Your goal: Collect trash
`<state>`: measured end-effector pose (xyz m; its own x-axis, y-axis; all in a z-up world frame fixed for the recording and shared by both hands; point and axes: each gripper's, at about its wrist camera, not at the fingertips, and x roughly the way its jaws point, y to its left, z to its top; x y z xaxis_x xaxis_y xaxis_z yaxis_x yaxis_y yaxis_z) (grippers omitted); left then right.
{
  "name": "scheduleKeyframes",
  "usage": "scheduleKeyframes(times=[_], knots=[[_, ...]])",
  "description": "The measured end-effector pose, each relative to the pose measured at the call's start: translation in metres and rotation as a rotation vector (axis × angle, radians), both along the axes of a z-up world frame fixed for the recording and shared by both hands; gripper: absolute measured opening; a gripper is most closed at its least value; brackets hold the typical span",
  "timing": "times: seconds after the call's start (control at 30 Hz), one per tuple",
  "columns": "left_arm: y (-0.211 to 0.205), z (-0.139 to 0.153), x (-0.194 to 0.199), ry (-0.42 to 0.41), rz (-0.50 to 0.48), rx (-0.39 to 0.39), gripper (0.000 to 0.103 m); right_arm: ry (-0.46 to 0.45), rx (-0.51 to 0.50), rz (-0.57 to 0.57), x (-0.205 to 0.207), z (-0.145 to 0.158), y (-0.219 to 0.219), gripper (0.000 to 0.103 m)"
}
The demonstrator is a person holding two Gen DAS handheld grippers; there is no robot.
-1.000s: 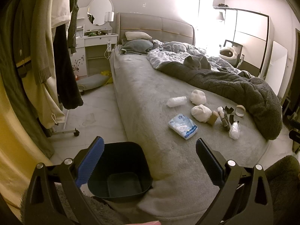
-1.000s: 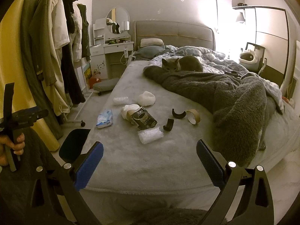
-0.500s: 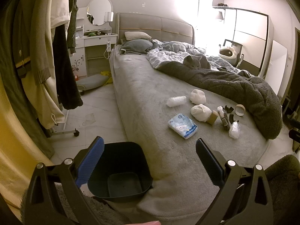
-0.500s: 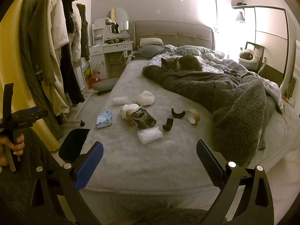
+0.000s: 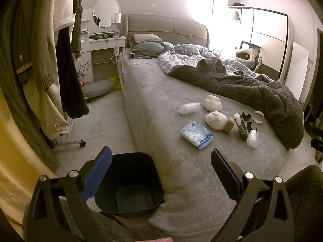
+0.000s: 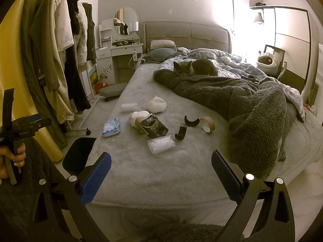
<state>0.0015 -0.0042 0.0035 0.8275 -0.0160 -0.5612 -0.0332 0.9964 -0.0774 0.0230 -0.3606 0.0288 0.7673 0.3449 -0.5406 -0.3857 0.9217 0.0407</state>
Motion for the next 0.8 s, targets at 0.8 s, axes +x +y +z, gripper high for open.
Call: scheduleKeyframes(times=[0.8], knots=[[-0.0017, -0.0009, 0.0004, 0.002, 0.000, 0.003, 0.100, 0.009, -0.005, 0.000, 0.0001, -0.0045, -0.0007, 0.100]])
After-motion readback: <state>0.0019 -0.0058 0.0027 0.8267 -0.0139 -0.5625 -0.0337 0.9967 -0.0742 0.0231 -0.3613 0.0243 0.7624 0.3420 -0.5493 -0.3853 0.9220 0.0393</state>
